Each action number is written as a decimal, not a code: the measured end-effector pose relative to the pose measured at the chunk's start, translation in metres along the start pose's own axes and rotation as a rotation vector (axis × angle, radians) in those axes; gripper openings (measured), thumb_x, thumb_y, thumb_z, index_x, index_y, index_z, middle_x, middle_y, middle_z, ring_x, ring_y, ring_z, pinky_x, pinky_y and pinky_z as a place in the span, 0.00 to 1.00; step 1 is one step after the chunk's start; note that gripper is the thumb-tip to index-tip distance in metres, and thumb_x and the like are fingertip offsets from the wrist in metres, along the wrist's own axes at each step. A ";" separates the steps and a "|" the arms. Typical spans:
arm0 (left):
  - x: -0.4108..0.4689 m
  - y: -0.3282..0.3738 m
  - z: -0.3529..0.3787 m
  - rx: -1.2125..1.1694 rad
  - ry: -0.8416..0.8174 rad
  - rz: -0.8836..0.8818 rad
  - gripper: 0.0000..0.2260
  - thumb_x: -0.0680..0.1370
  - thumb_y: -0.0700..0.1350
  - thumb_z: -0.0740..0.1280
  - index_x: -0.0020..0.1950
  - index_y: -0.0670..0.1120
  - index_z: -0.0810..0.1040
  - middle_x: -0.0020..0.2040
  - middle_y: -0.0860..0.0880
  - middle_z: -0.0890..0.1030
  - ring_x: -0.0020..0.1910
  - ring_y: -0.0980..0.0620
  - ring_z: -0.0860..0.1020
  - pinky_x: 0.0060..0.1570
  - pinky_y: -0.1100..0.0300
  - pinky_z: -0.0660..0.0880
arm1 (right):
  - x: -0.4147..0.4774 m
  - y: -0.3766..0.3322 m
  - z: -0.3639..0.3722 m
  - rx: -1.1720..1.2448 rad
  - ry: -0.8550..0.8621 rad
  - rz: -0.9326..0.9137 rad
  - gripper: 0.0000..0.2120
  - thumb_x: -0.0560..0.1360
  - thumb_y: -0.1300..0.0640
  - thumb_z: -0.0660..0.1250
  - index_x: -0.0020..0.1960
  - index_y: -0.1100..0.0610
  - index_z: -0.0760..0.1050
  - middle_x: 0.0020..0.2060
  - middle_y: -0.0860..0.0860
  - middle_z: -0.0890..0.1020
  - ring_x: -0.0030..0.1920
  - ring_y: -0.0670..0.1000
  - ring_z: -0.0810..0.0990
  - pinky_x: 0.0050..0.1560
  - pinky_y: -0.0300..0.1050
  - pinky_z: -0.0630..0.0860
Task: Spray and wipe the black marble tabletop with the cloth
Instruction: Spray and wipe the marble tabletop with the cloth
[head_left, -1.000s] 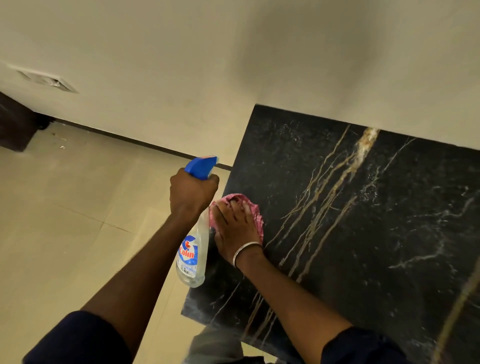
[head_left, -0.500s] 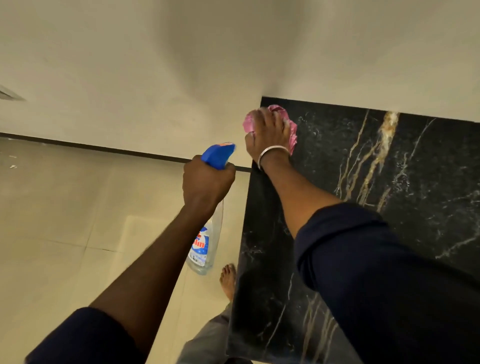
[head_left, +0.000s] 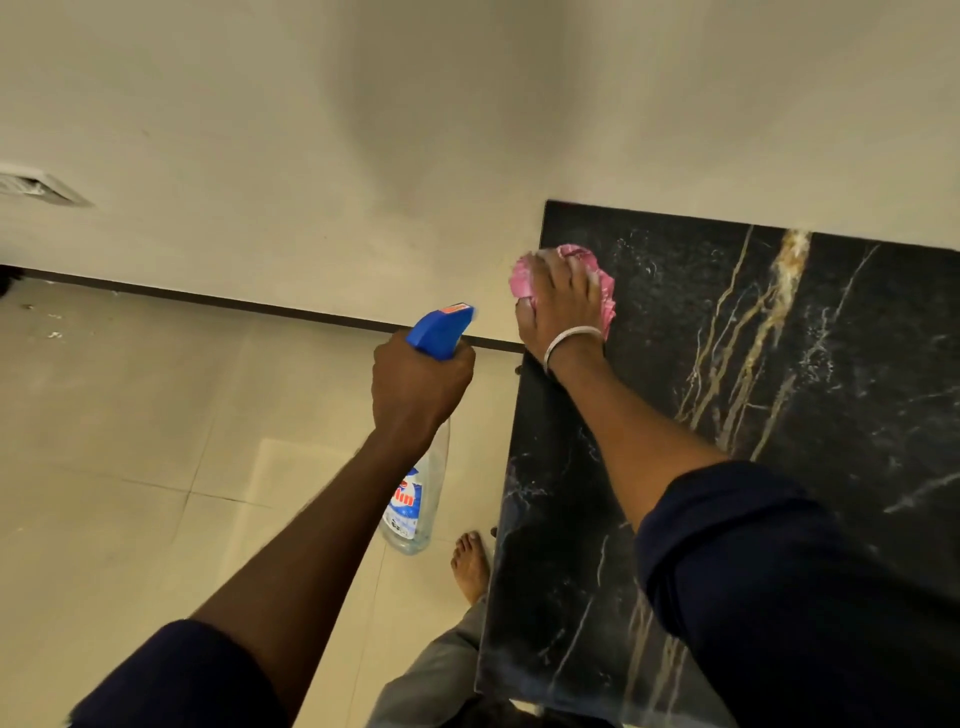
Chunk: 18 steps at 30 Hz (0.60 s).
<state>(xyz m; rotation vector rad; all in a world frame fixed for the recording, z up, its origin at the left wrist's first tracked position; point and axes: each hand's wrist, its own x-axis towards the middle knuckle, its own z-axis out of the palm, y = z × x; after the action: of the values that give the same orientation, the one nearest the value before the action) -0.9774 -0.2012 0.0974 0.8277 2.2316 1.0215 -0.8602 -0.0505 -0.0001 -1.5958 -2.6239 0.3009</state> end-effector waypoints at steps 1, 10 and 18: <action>-0.012 -0.002 -0.003 0.010 0.004 0.001 0.09 0.73 0.43 0.70 0.39 0.47 0.70 0.28 0.53 0.68 0.26 0.56 0.68 0.32 0.64 0.67 | -0.021 -0.004 0.002 -0.003 -0.007 -0.009 0.29 0.77 0.47 0.56 0.76 0.53 0.59 0.74 0.55 0.65 0.74 0.60 0.61 0.74 0.61 0.57; -0.123 -0.026 -0.015 0.083 0.071 0.006 0.07 0.73 0.43 0.69 0.41 0.44 0.72 0.29 0.51 0.69 0.27 0.55 0.70 0.32 0.65 0.69 | -0.184 -0.033 0.011 -0.002 -0.105 -0.112 0.30 0.79 0.46 0.55 0.78 0.54 0.55 0.76 0.56 0.61 0.76 0.61 0.58 0.76 0.60 0.50; -0.195 -0.063 -0.016 0.089 0.056 -0.026 0.07 0.74 0.45 0.69 0.45 0.44 0.73 0.30 0.51 0.69 0.28 0.55 0.69 0.32 0.69 0.67 | -0.287 -0.054 0.025 0.030 -0.121 -0.129 0.29 0.78 0.46 0.58 0.77 0.53 0.59 0.74 0.55 0.65 0.74 0.61 0.62 0.75 0.61 0.54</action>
<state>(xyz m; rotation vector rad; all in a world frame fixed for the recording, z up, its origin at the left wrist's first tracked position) -0.8788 -0.3816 0.0986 0.8144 2.3442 0.9497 -0.7783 -0.3318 0.0012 -1.4339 -2.7821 0.4406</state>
